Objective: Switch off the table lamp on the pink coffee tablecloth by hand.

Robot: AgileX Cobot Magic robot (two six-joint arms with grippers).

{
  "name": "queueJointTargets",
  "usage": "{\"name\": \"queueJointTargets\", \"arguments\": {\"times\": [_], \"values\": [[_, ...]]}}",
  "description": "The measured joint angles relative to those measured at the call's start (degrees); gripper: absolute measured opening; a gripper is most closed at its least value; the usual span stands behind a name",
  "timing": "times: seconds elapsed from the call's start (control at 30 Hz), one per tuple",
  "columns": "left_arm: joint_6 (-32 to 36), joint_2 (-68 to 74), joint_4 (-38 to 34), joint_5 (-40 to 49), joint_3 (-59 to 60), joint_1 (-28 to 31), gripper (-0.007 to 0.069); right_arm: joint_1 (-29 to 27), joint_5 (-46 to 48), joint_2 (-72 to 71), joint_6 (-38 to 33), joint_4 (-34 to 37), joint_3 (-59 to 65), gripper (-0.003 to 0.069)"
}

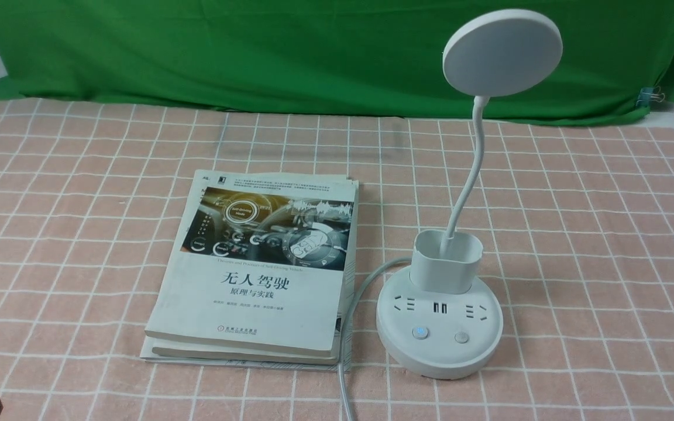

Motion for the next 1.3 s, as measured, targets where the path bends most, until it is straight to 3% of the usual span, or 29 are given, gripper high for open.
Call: {"name": "queueJointTargets", "arguments": {"times": [0.33,0.67,1.3], "values": [[0.0,0.0,0.0,-0.1,0.0,0.0,0.0006,-2.2,3.4,-6.8,-3.8,-0.1,0.6,0.0039],[0.0,0.0,0.0,-0.1,0.0,0.0,0.0006,-2.2,3.5,-6.8,-0.2,-0.1,0.6,0.0047],[0.0,0.0,0.0,-0.1,0.0,0.0,0.0006,-2.2,3.5,-6.8,0.1,-0.1,0.6,0.0098]]}}
